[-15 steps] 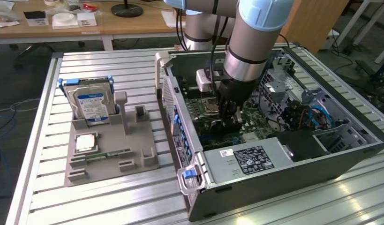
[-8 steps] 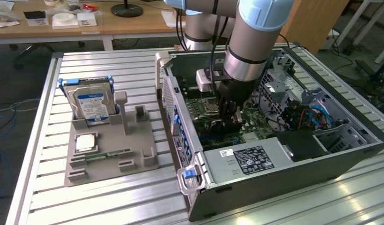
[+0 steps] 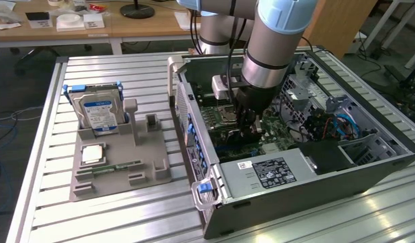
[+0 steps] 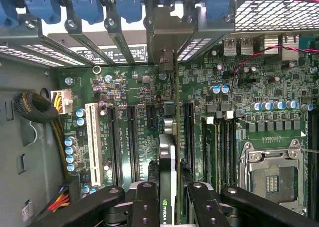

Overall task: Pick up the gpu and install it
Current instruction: 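Insert the gpu into the slot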

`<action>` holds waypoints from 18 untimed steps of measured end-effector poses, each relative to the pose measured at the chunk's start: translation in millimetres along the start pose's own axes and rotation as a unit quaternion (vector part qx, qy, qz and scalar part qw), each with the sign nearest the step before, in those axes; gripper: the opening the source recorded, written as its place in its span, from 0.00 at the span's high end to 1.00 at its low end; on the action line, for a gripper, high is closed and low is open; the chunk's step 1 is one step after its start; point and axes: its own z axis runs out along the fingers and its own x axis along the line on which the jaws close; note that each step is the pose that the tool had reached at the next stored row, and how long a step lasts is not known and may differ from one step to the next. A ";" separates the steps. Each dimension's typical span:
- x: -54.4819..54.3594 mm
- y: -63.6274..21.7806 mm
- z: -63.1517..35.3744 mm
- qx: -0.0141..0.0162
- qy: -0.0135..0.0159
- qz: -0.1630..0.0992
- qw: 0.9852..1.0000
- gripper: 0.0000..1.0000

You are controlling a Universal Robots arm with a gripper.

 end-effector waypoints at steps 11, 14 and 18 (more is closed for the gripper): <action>0.6 -0.1 0.4 0.000 0.000 0.000 1.000 0.73; 0.7 0.0 0.9 0.000 0.000 0.000 1.000 0.73; 0.7 0.0 1.0 0.000 0.000 0.000 1.000 0.73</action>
